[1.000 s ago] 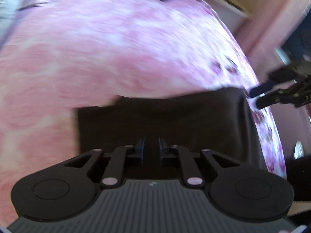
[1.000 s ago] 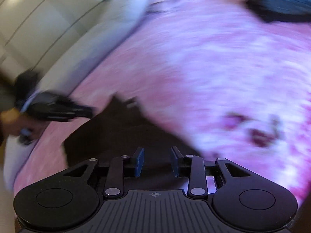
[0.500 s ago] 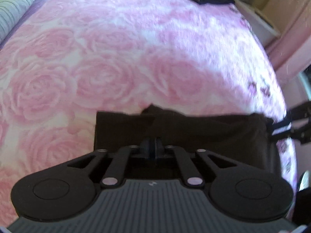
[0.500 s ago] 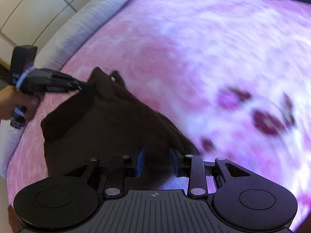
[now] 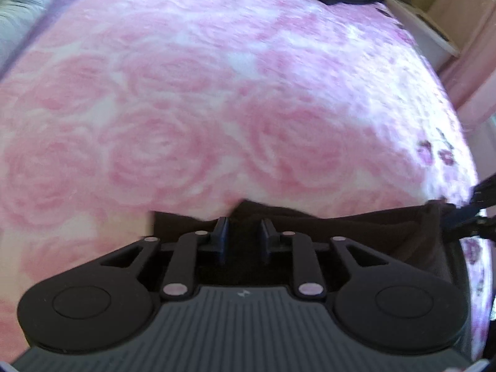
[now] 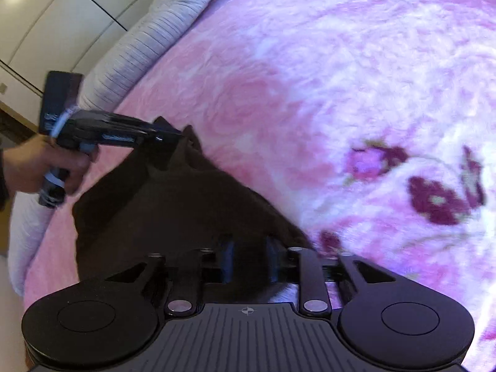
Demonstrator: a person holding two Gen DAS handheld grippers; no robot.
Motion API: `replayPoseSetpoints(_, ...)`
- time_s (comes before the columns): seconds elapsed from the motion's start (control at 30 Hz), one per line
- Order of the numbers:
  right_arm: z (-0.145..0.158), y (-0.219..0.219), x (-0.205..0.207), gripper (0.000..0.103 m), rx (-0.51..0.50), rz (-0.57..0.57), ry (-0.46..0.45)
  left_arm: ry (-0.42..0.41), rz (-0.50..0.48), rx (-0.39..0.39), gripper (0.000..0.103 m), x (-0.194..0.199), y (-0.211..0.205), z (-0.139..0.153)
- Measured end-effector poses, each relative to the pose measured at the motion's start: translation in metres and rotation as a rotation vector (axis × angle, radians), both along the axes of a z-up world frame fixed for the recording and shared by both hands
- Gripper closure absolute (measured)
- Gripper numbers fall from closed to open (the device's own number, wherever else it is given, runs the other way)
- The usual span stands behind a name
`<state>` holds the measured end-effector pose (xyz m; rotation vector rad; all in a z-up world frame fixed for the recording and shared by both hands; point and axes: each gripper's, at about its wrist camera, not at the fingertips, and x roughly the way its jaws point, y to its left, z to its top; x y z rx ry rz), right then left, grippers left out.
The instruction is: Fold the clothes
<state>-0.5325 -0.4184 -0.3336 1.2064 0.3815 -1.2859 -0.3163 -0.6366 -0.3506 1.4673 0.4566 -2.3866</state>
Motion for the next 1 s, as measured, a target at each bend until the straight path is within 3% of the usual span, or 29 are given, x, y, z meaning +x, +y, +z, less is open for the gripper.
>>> replayPoseSetpoints(0.13,0.021,0.015,0.003,0.081,0.060,-0.004,0.103,0.004,0.028,-0.067,0.085,0.040,0.001,0.030)
replayPoseSetpoints(0.2,0.037,0.023,0.016,0.079,0.050,0.041,0.145,-0.001,-0.004,-0.132,0.081,0.072,0.014,0.048)
replayPoseSetpoints(0.3,0.060,0.034,0.068,0.073,0.004,0.240,0.273,-0.039,-0.102,-0.262,0.063,0.125,0.049,0.063)
replayPoseSetpoints(0.33,0.066,0.040,0.089,0.066,-0.015,0.317,0.313,-0.058,-0.162,-0.309,0.058,0.141,0.065,0.063)
replayPoseSetpoints(0.43,0.068,0.060,0.156,0.040,-0.081,0.546,0.416,-0.132,-0.414,-0.485,0.051,0.180,0.126,0.047)
replayPoseSetpoints(0.57,0.042,0.081,0.235,0.039,-0.133,0.764,0.581,-0.208,-0.735,-0.764,0.051,0.207,0.191,0.002)
replayPoseSetpoints(0.7,-0.005,0.089,0.278,0.039,-0.103,0.845,0.831,-0.243,-0.906,-1.002,0.049,0.202,0.208,-0.040)
replayPoseSetpoints(0.8,-0.024,0.091,0.281,0.039,-0.129,0.858,0.943,-0.316,-0.923,-1.046,0.055,0.188,0.195,-0.060)
replayPoseSetpoints(0.83,-0.025,0.091,0.278,0.040,-0.135,0.850,0.945,-0.339,-0.919,-1.051,0.071,0.183,0.189,-0.065)
replayPoseSetpoints(0.87,-0.024,0.090,0.272,0.060,-0.135,0.838,0.927,-0.361,-0.912,-1.045,0.084,0.178,0.184,-0.068)
replayPoseSetpoints(0.93,-0.015,0.089,0.256,0.085,-0.124,0.853,0.899,-0.382,-0.873,-0.994,0.093,0.173,0.181,-0.063)
replayPoseSetpoints(1.0,-0.003,0.087,0.238,0.090,-0.110,0.875,0.868,-0.369,-0.832,-0.948,0.096,0.172,0.187,-0.049)
